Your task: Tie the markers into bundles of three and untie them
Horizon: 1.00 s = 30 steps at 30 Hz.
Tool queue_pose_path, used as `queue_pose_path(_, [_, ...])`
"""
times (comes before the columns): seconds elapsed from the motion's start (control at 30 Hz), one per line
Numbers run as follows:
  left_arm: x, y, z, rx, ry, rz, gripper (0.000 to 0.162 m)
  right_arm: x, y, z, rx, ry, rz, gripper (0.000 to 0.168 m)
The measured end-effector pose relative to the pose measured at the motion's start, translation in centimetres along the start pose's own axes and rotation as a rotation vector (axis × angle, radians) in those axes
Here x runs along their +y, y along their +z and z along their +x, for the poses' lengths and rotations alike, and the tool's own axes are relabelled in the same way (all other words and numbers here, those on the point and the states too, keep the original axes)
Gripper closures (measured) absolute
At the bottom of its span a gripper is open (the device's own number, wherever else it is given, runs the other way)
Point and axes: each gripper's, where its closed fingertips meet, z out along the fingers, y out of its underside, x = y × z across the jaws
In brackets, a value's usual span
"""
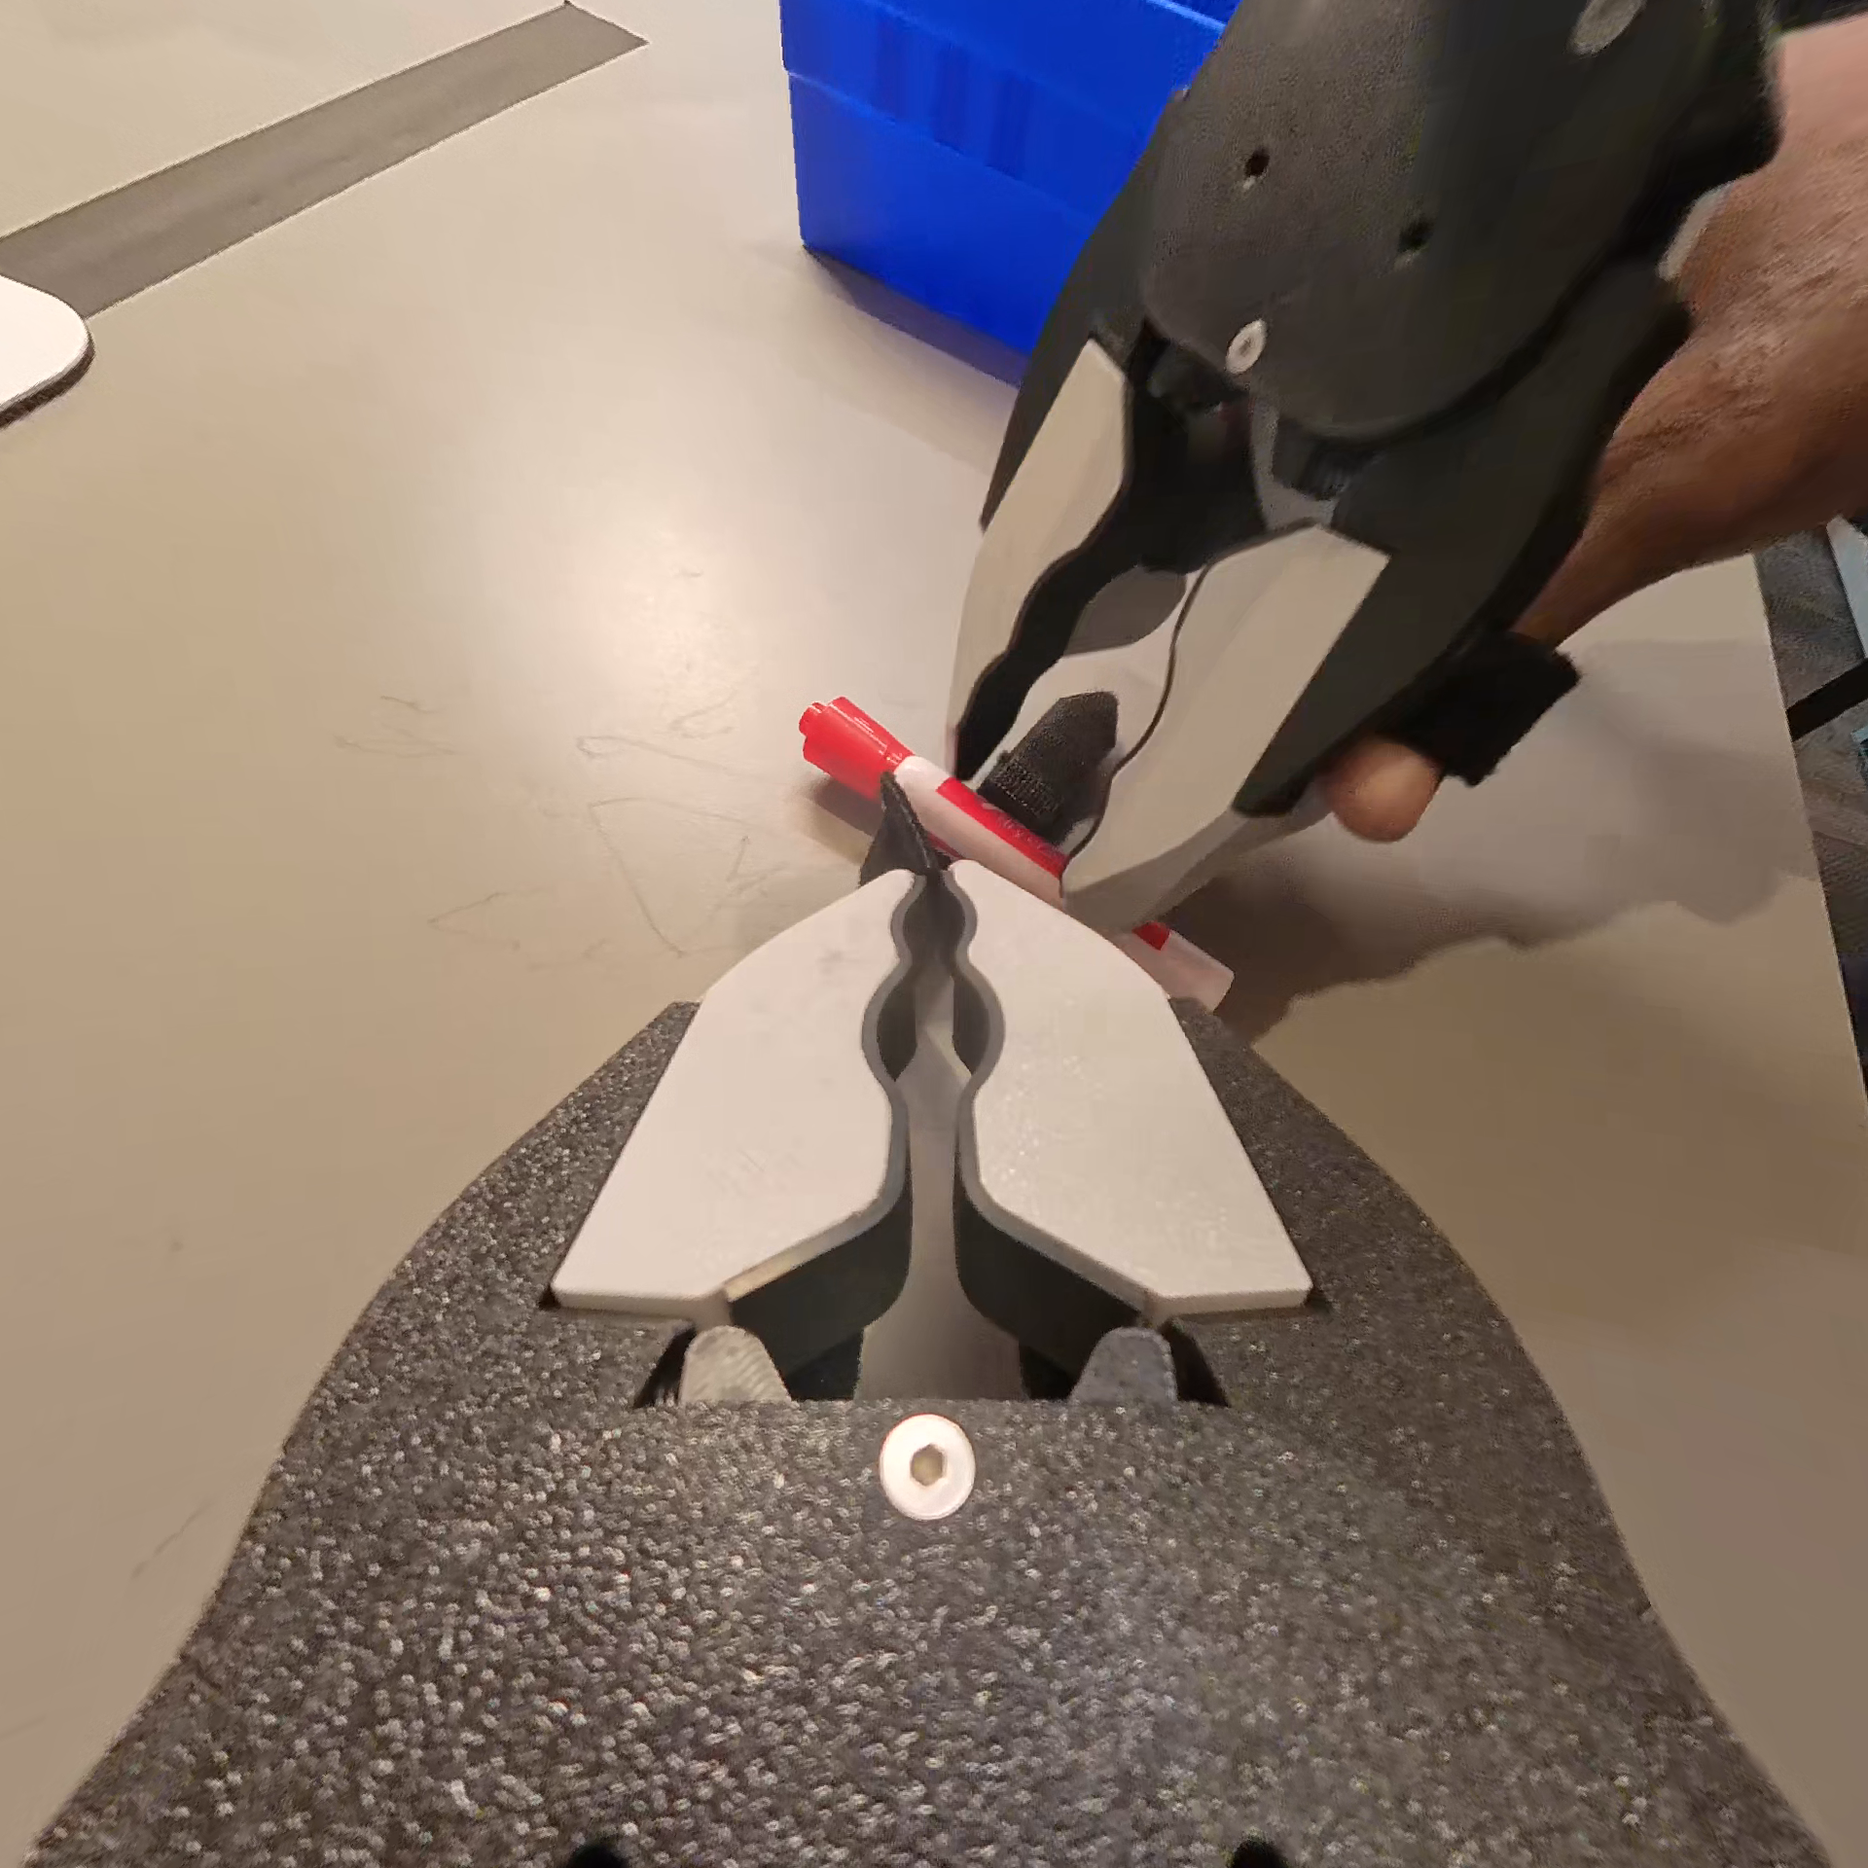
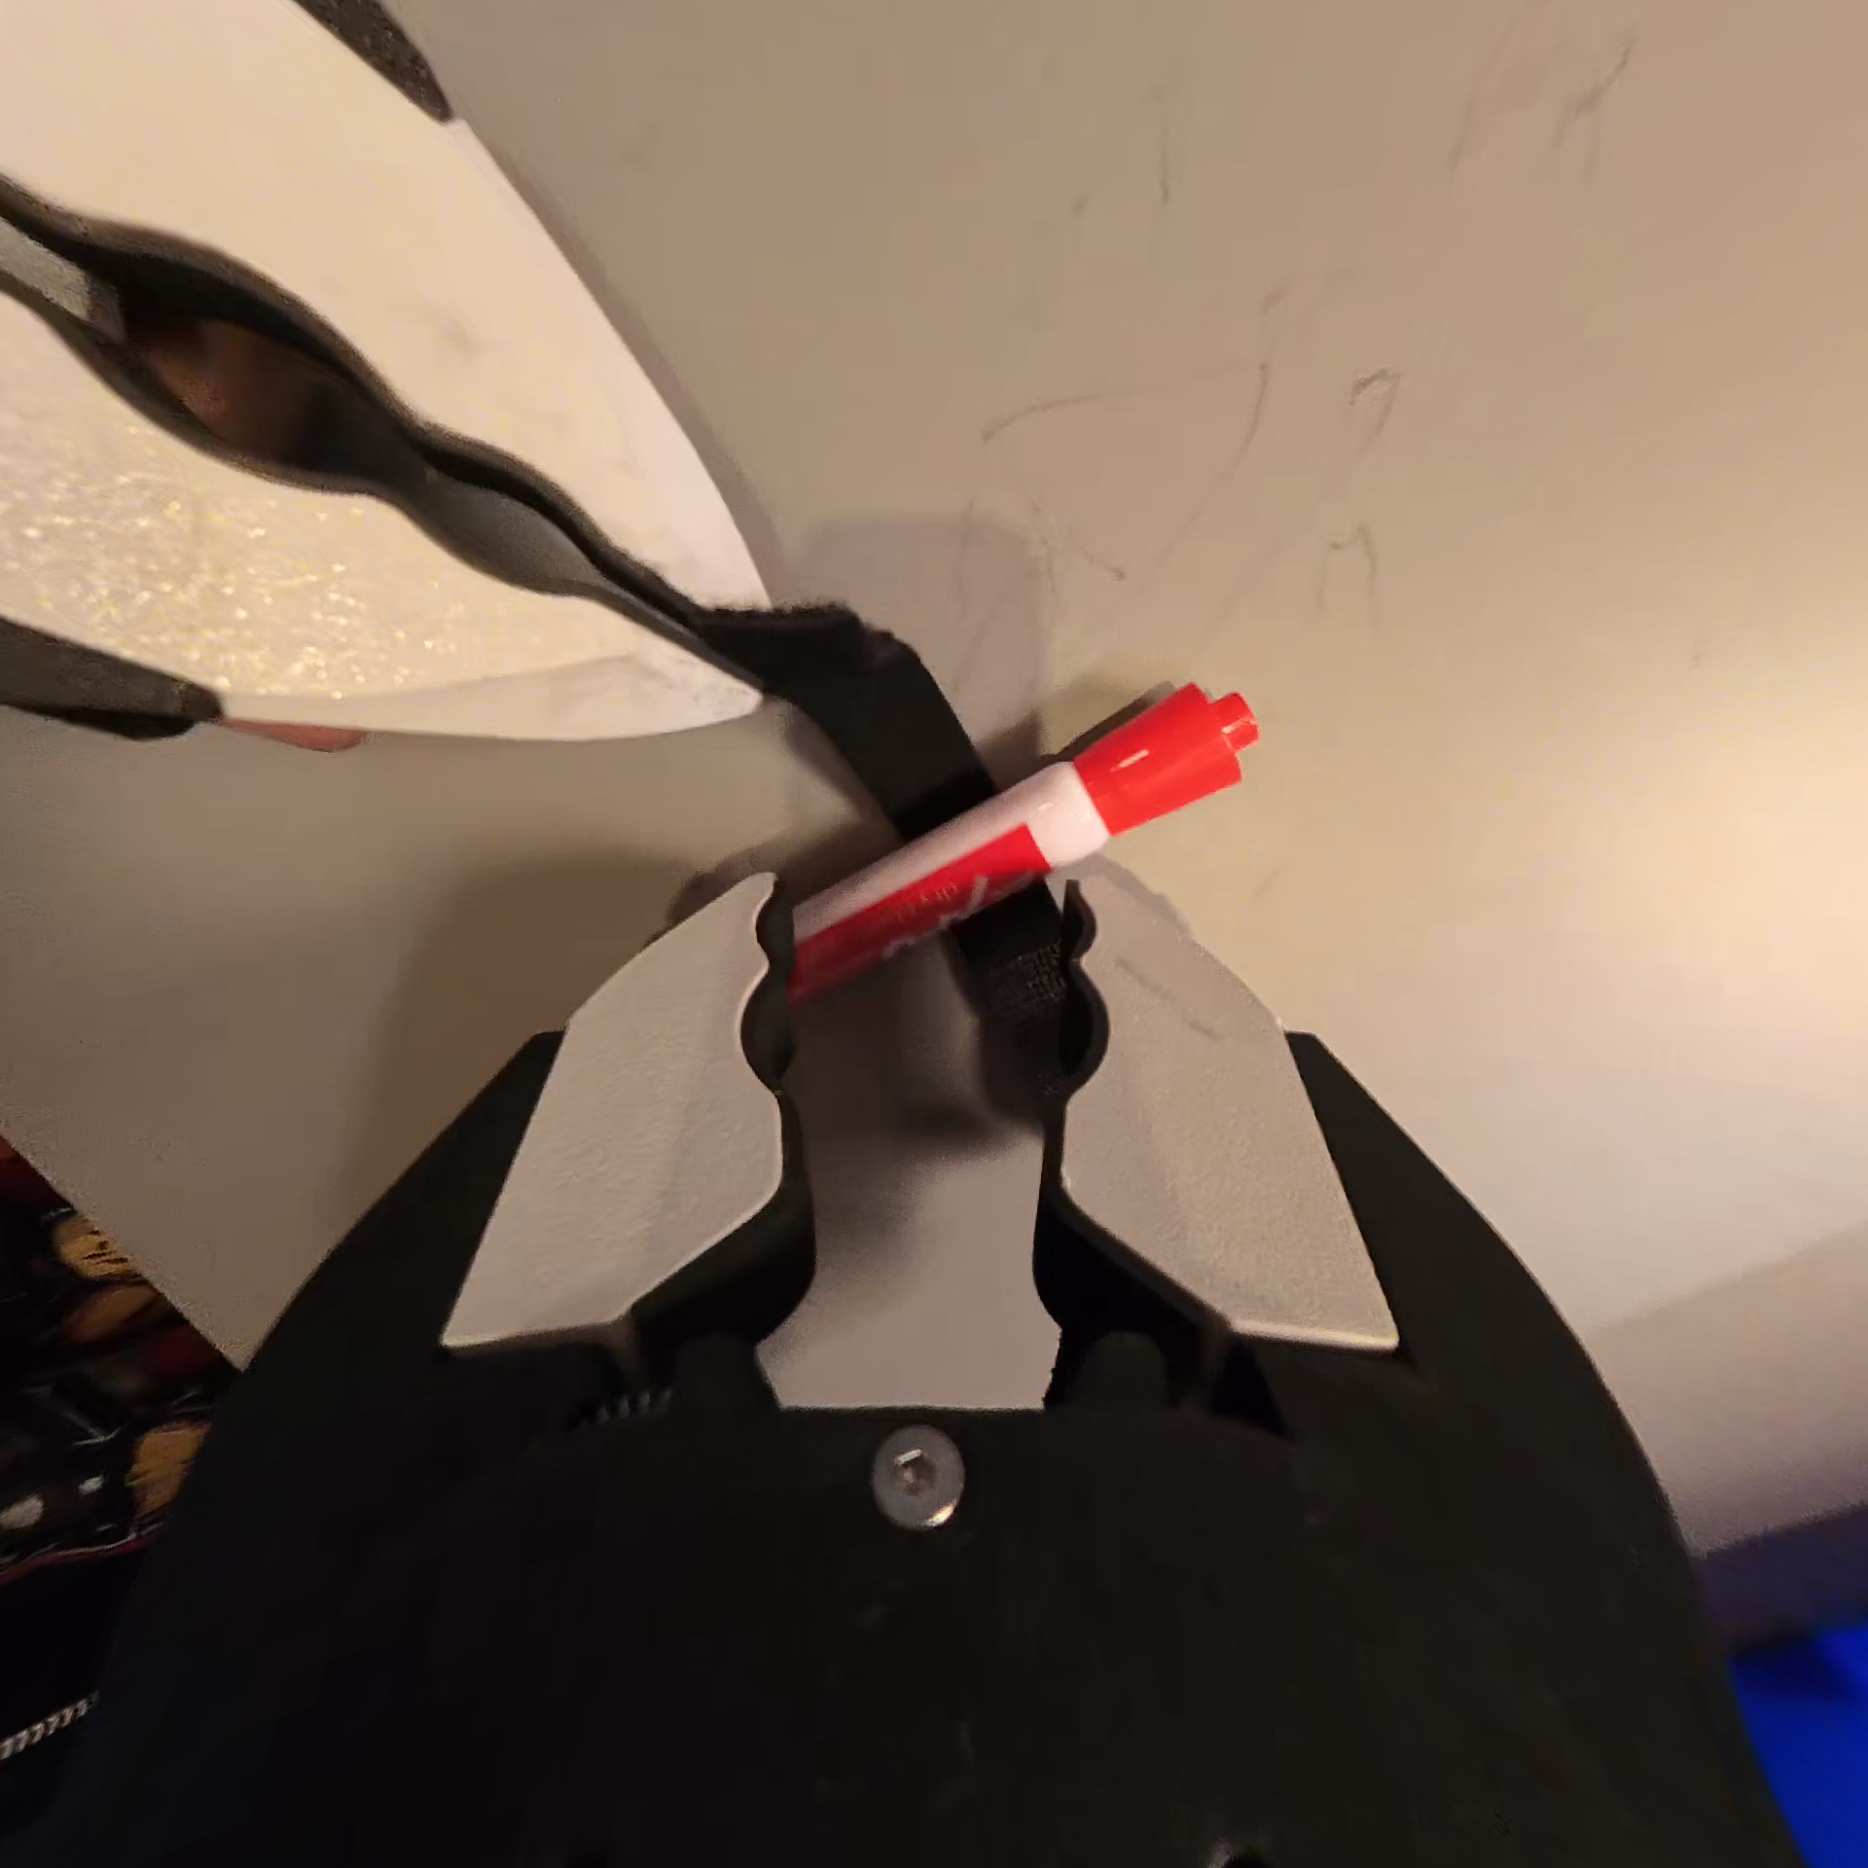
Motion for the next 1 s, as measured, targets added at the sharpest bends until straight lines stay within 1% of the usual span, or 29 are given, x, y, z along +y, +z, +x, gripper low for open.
queue_pose_path(0.03, [-0.1,0.0,0.0,0.001,-0.001,0.002,0.161,-0.1,0.3,-0.2,-0.012,0.000,-0.007,0.119])
queue_pose_path(0.1, [-0.2,-0.1,0.1,0.001,0.000,0.004,0.161,0.2,0.6,0.1,0.022,-0.042,-0.040,0.126])
queue_pose_path(0.17, [-0.2,-0.2,0.2,-0.002,0.002,0.005,0.161,0.6,0.7,0.5,0.074,-0.091,-0.073,0.138])
queue_pose_path(0.2, [-0.3,-0.2,0.2,-0.003,0.002,0.005,0.161,0.9,0.6,0.7,0.095,-0.110,-0.087,0.141])
queue_pose_path(0.3, [-0.2,-0.2,0.1,-0.004,-0.001,0.002,0.161,1.6,-0.1,1.0,0.111,-0.123,-0.111,0.145])
queue_pose_path(0.37, [0.0,-0.1,0.0,-0.007,-0.003,-0.003,0.161,2.0,-1.1,1.3,0.120,-0.121,-0.099,0.146])
queue_pose_path(0.47, [0.3,0.1,0.0,-0.007,-0.007,-0.014,0.161,2.3,-3.5,1.7,0.134,-0.113,-0.053,0.147])
queue_pose_path(0.53, [0.4,0.2,-0.1,-0.007,-0.008,-0.019,0.161,2.6,-5.8,1.8,0.140,-0.104,-0.012,0.147])
queue_pose_path(0.67, [0.5,0.2,-0.1,-0.009,-0.005,-0.024,0.161,4.0,-12.6,3.4,0.185,-0.048,0.084,0.147])
queue_pose_path(0.77, [0.5,0.2,-0.2,-0.008,-0.008,-0.025,0.161,6.7,-18.1,7.2,0.287,0.058,0.130,0.147])
queue_pose_path(0.83, [0.5,0.2,-0.2,-0.007,-0.007,-0.024,0.161,9.7,-20.3,10.2,0.335,0.159,0.117,0.147])
queue_pose_path(0.9, [0.5,0.3,-0.1,-0.009,-0.004,-0.027,0.161,12.8,-20.6,13.0,0.361,0.257,0.094,0.147])
queue_pose_path(1.0, [0.6,0.3,-0.1,-0.013,0.006,-0.032,0.161,16.9,-18.4,16.1,0.348,0.357,0.022,0.147])
